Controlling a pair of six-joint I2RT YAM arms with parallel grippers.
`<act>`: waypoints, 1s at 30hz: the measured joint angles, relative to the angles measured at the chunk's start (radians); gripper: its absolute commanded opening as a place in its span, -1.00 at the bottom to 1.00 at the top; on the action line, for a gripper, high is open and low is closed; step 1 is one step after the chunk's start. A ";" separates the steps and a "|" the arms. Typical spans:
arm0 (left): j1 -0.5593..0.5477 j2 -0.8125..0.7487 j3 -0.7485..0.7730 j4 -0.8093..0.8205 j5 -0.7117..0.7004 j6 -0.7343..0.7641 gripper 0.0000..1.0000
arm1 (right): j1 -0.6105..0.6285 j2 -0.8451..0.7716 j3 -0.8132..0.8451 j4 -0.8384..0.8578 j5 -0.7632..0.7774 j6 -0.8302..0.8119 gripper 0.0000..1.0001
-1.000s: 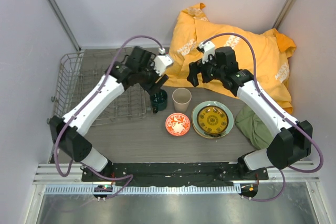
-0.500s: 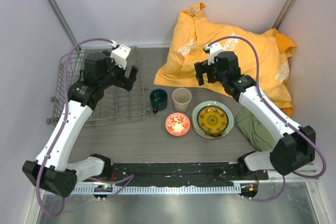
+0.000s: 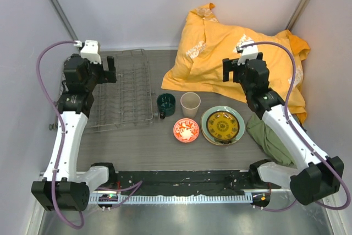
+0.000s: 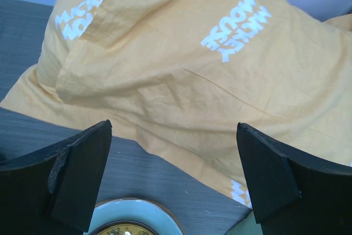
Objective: Unload the mixed dishes from the dish rack
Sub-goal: Reset both arms
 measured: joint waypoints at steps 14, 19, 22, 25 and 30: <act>0.050 0.034 -0.077 0.189 0.045 -0.058 0.99 | 0.000 -0.186 -0.163 0.185 0.153 -0.053 0.99; 0.050 0.035 -0.119 0.214 0.046 -0.058 0.99 | 0.000 -0.186 -0.185 0.214 0.172 -0.071 0.99; 0.050 0.034 -0.121 0.228 0.047 -0.058 0.99 | 0.000 -0.186 -0.191 0.219 0.175 -0.079 0.99; 0.050 0.034 -0.121 0.245 0.051 -0.058 0.99 | 0.000 -0.185 -0.192 0.220 0.178 -0.083 0.98; 0.050 0.034 -0.125 0.259 0.056 -0.059 1.00 | 0.000 -0.185 -0.192 0.222 0.177 -0.082 0.99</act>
